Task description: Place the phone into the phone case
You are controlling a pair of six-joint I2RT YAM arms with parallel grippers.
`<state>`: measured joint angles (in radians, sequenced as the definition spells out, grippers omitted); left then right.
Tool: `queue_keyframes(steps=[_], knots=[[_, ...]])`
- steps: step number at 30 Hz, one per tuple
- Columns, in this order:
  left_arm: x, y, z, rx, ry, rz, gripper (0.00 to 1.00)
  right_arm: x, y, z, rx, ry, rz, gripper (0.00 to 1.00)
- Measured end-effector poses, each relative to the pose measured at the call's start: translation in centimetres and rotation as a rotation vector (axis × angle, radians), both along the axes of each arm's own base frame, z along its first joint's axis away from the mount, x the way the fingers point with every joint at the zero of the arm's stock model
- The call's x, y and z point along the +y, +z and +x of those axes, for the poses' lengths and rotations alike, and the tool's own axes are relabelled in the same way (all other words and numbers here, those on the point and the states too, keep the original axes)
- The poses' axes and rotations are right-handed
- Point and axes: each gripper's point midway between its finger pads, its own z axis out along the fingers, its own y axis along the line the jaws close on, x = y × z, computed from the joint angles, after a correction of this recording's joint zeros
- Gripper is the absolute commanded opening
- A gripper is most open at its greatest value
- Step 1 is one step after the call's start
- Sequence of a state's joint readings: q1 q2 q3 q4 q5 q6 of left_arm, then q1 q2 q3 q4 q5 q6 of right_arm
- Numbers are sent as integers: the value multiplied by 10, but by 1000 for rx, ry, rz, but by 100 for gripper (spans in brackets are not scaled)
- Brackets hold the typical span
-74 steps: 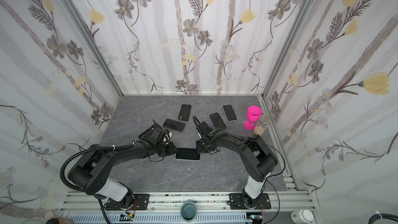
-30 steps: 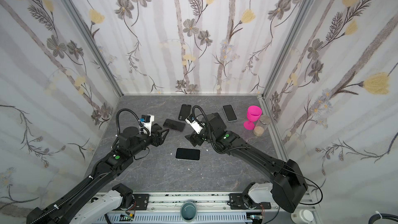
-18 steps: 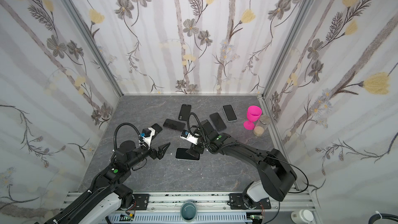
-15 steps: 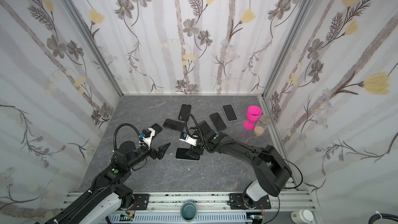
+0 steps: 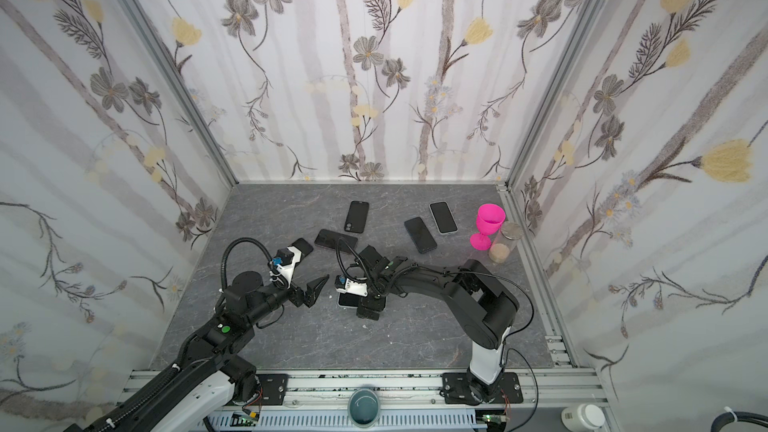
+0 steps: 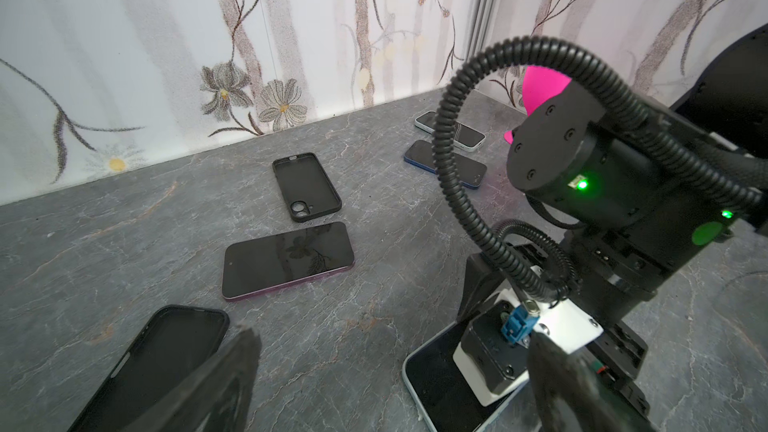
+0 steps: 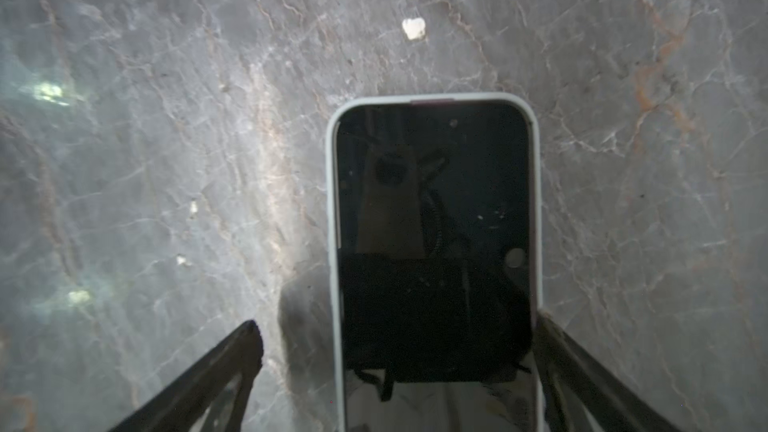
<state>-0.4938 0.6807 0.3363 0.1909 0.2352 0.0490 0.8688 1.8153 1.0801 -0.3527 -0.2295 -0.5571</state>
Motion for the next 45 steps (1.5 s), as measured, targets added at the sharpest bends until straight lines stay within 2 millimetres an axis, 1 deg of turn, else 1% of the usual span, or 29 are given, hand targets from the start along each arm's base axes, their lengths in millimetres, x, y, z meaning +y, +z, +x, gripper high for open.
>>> queue_keyframes(steps=[6, 14, 20, 23, 28, 32, 37, 41, 45], knots=[[1, 0, 1, -1, 4, 3, 100, 1, -7, 4, -8, -2, -43, 95], [1, 0, 1, -3, 6, 4, 100, 1, -10, 8, -14, -9, -74, 84], [2, 1, 2, -11, 15, 4, 100, 0, -12, 12, -19, -25, -102, 73], [3, 1, 3, -11, 21, 6, 100, -2, -14, 13, -21, -34, -116, 61], [4, 1, 5, -18, 30, 11, 100, -3, -14, 14, -15, -44, -124, 53], [5, 1, 6, -19, 37, 14, 100, -3, -13, 14, -15, -47, -124, 50], [5, 0, 7, -22, 41, 21, 100, -4, -10, 18, -1, -79, -107, 50], [6, 1, 7, -27, 42, 22, 100, -11, -7, 31, -2, -140, -98, 50], [6, 1, 7, -27, 45, 23, 100, -26, -6, 45, 5, -215, -103, 51]])
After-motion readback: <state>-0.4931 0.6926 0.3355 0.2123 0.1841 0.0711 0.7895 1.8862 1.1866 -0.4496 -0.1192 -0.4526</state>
